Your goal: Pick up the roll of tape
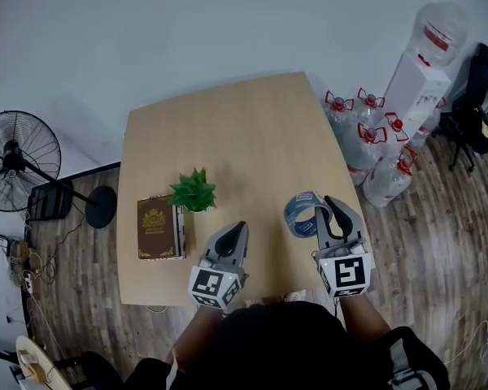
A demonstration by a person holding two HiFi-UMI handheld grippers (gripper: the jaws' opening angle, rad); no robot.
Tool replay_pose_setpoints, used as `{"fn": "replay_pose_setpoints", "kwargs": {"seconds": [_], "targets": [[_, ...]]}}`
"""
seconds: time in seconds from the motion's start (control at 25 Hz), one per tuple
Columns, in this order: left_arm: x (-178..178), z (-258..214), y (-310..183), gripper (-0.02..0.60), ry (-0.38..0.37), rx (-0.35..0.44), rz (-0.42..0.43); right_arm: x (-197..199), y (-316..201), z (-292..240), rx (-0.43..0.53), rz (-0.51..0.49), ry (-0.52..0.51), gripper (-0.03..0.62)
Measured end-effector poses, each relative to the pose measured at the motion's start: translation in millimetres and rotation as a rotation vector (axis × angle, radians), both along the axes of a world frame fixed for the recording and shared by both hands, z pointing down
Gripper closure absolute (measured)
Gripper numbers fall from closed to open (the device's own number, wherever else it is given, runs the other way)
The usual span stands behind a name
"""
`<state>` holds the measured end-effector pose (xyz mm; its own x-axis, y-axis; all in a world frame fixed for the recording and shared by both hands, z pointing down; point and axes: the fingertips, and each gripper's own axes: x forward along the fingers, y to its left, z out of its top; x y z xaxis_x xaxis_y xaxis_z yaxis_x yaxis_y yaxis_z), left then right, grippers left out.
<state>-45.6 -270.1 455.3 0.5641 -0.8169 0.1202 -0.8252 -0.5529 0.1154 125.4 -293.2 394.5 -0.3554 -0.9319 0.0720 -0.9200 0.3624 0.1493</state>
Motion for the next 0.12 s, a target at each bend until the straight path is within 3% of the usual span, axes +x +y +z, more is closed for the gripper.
{"fn": "replay_pose_setpoints", "kwargs": {"seconds": [0.12], "targets": [[0.6,-0.5,0.8,0.58,0.001,0.001,-0.007,0.7,1.6,1.3,-0.007,-0.001,0.005,0.542]]}}
